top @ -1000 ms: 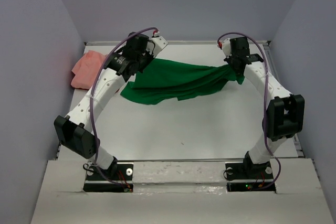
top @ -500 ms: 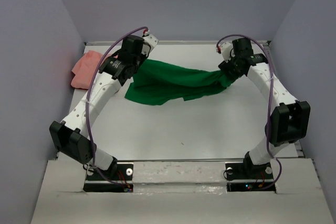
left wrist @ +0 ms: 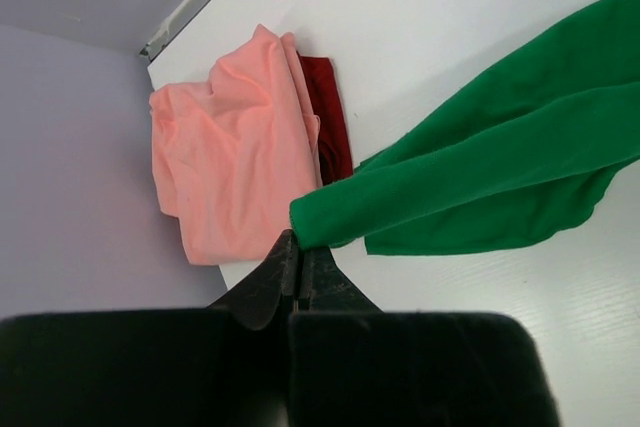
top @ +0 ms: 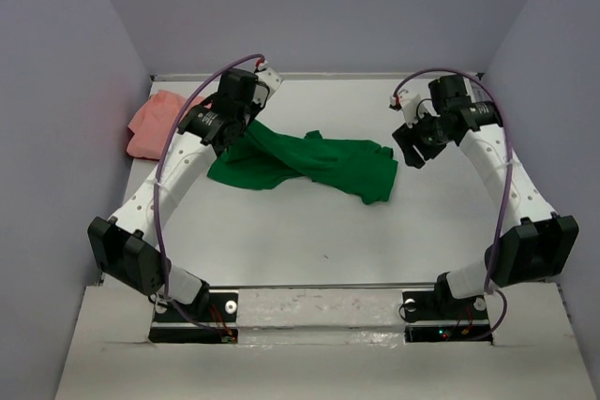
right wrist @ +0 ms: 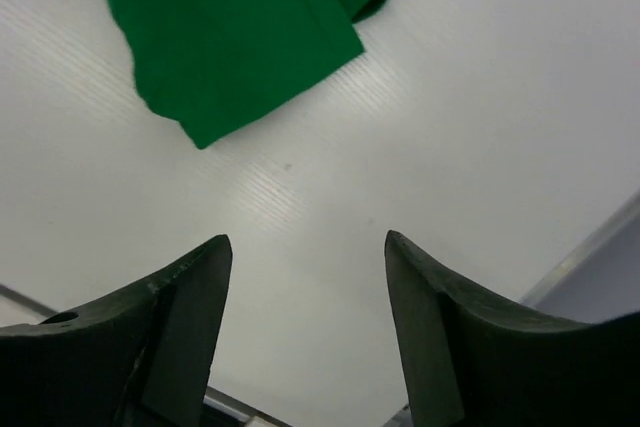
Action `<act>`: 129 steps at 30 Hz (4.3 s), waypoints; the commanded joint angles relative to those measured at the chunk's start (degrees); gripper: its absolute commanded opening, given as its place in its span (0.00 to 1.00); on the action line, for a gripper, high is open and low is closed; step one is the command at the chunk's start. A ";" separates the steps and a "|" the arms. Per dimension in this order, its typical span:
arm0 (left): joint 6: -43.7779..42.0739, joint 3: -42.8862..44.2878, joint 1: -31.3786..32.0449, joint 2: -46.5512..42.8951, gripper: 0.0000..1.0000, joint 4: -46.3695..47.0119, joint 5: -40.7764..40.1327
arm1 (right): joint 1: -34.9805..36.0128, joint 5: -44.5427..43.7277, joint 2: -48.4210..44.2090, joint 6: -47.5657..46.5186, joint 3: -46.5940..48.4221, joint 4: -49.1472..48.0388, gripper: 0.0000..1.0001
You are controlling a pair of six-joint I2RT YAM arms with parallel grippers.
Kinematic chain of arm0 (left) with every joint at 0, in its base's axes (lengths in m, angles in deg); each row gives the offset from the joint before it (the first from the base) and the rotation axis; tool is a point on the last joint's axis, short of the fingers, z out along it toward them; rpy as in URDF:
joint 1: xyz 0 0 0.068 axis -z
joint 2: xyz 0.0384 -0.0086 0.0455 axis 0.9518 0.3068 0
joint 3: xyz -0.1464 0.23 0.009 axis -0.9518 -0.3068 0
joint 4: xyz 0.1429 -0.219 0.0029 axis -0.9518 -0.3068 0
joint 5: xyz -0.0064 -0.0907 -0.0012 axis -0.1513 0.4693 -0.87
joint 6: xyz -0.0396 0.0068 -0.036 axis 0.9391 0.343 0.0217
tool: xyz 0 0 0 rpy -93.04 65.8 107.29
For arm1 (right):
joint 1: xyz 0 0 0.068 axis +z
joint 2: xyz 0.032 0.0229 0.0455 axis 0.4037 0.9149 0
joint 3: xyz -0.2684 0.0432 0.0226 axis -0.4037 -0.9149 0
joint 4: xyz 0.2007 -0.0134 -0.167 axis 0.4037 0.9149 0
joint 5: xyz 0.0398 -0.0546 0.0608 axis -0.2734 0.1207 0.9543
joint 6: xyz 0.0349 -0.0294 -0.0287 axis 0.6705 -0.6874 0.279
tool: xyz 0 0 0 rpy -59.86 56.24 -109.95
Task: Fold and stack the t-shirts
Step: Flatten the tshirt out
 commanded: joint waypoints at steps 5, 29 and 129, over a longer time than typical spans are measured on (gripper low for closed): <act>1.54 -3.43 -0.37 -2.75 0.00 3.29 1.53 | -0.40 18.48 10.98 2.48 0.72 8.86 0.59; 2.24 -10.03 -0.37 -5.04 0.00 6.11 2.58 | -0.40 20.07 23.47 1.95 -5.00 4.20 0.66; 5.76 4.74 -13.38 -23.33 0.00 12.87 19.28 | -9.36 -19.74 -6.51 13.02 27.19 -24.43 0.00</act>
